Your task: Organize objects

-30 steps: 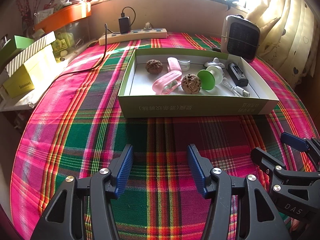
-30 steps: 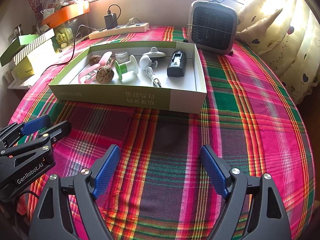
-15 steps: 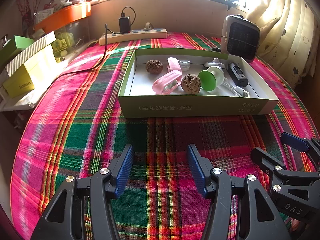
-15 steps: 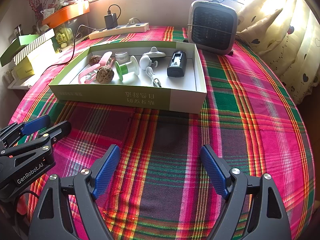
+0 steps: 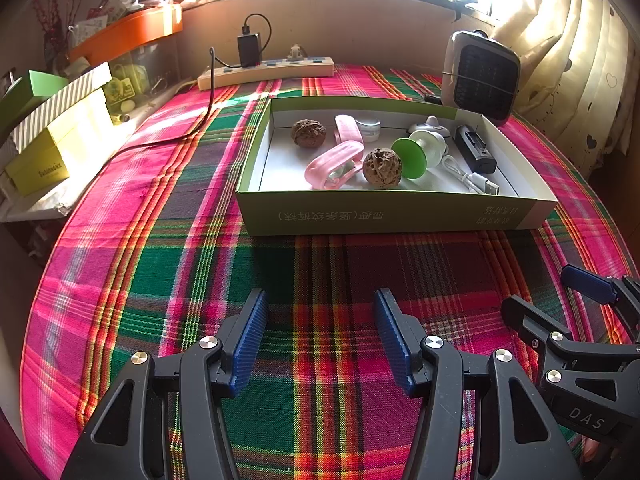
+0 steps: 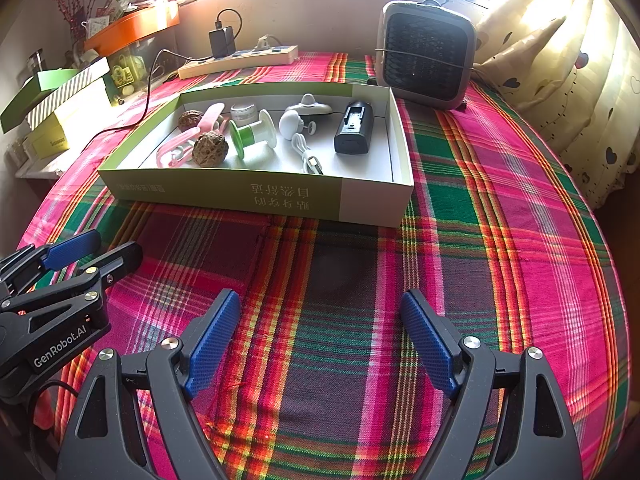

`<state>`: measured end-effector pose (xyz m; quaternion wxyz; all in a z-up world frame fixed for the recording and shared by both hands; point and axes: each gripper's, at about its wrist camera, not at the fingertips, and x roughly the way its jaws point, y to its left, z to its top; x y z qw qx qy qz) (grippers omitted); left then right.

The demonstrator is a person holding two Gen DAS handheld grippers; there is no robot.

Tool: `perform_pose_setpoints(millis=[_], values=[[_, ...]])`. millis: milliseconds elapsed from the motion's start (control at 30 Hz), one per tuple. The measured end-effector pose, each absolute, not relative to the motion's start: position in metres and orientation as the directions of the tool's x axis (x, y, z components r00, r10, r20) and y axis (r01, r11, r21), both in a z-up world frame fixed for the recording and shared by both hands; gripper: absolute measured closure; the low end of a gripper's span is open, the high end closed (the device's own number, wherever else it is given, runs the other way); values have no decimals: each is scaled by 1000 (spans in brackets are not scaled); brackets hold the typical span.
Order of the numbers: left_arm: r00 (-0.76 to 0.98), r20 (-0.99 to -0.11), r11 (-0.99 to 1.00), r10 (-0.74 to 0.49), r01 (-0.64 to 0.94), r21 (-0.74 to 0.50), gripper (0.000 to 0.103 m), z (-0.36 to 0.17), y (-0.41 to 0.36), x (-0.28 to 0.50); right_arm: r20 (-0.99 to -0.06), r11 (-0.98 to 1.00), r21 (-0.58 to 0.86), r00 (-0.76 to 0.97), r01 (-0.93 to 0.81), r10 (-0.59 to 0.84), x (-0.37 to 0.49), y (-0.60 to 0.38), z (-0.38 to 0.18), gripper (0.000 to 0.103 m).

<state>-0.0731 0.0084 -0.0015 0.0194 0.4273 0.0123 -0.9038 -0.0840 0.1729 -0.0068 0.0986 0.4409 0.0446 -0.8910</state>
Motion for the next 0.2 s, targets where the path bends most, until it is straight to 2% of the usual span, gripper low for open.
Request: perform_pose_setpoints(millis=[200], values=[[-634, -773, -999, -24, 46, -6, 49, -2, 8, -73, -795, -977, 7, -592, 215, -136, -84, 173, -7, 20]])
